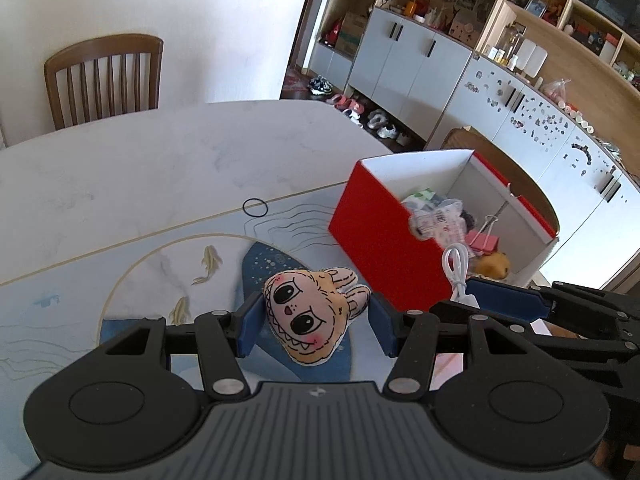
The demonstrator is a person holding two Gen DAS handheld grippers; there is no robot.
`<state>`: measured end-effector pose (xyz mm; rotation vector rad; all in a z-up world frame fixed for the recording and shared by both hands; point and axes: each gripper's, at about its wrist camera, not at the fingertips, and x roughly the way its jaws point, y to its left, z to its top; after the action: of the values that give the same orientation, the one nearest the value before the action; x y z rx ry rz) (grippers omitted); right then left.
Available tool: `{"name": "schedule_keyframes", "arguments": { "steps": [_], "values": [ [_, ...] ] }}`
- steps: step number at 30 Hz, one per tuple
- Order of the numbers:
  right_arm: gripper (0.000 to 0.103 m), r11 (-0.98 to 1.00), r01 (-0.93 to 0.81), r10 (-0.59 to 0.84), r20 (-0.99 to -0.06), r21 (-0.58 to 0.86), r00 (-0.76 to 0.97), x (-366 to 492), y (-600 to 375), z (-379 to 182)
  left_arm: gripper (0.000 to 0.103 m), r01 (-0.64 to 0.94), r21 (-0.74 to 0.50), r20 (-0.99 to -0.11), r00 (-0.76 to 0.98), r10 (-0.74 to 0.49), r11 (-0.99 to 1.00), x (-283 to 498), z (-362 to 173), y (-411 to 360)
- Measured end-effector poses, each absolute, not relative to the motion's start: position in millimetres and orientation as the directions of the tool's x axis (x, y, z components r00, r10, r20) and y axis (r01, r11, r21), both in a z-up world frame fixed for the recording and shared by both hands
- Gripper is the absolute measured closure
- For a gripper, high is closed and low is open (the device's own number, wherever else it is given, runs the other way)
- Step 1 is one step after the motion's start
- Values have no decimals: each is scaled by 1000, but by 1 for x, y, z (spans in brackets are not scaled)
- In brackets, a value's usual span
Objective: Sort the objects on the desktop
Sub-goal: 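Carry the plush toy and USB cable over the red box with both tools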
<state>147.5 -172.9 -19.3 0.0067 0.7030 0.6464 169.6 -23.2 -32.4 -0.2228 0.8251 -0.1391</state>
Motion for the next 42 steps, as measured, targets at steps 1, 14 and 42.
{"name": "schedule_keyframes", "arguments": {
  "steps": [1, 14, 42],
  "values": [
    [66, 806, -551, 557, -595, 219, 579, 147, -176, -17, 48, 38, -252, -709, 673, -211, 967, 168, -30, -25],
    [66, 816, -533, 550, -581, 222, 600, 148, -228, -9, 48, 77, -259, -687, 686, -240, 963, 166, -13, -72],
    [66, 830, -524, 519, -602, 189, 606, 230, -344, -27, 47, 90, -183, -709, 678, -194, 979, 252, -16, -198]
  ]
}}
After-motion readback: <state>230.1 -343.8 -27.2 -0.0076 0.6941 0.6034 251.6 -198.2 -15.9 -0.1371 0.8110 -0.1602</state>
